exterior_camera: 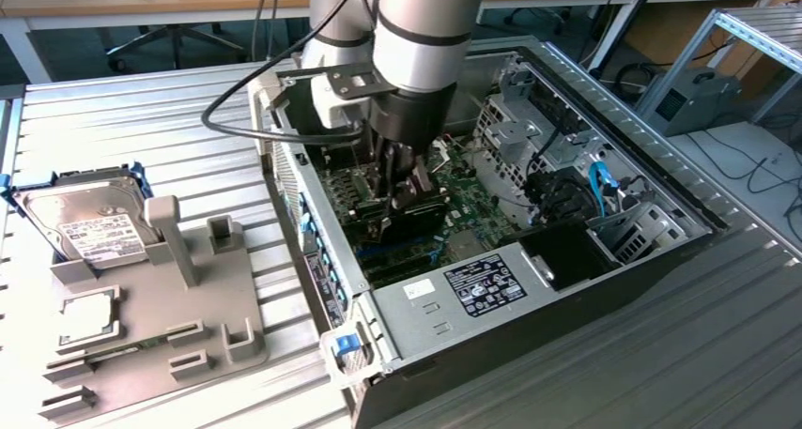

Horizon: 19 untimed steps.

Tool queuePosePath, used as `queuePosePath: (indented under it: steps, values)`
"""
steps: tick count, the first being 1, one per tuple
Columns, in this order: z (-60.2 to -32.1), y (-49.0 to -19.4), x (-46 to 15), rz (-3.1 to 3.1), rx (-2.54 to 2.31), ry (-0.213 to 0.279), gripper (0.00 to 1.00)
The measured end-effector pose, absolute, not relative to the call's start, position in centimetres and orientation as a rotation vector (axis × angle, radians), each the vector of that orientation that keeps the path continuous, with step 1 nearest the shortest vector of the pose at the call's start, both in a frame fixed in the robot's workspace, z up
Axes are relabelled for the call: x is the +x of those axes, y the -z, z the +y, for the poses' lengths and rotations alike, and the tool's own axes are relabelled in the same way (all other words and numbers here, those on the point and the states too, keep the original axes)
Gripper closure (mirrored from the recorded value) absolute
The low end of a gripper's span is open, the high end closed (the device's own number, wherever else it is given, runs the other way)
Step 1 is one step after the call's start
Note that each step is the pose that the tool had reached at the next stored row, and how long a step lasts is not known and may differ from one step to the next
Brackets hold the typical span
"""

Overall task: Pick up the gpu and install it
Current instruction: 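Insert the gpu into the slot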

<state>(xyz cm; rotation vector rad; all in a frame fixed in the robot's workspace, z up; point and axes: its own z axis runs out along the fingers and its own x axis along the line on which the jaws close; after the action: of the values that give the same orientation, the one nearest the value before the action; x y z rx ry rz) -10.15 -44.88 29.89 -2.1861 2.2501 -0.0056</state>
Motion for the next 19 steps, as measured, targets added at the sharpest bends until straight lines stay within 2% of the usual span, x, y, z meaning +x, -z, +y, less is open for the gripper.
queuePosePath:
  steps: [1, 3, 4, 7, 13, 19]
  values:
    - [-44.8, -30.0, -10.1, 2.250, -2.187, 0.006, 0.61]
    - [-44.8, -30.0, -9.9, 2.252, -2.189, 0.001, 0.75]
    - [-44.8, -30.0, -9.5, 2.255, -2.192, -0.004, 0.75]
    - [-44.8, -30.0, -8.2, 2.265, -2.203, -0.027, 0.89]
    - [-44.8, -30.0, -5.1, 2.285, -2.227, -0.078, 0.89]
    - [-44.8, -30.0, -4.5, 2.288, -2.232, -0.087, 0.89]
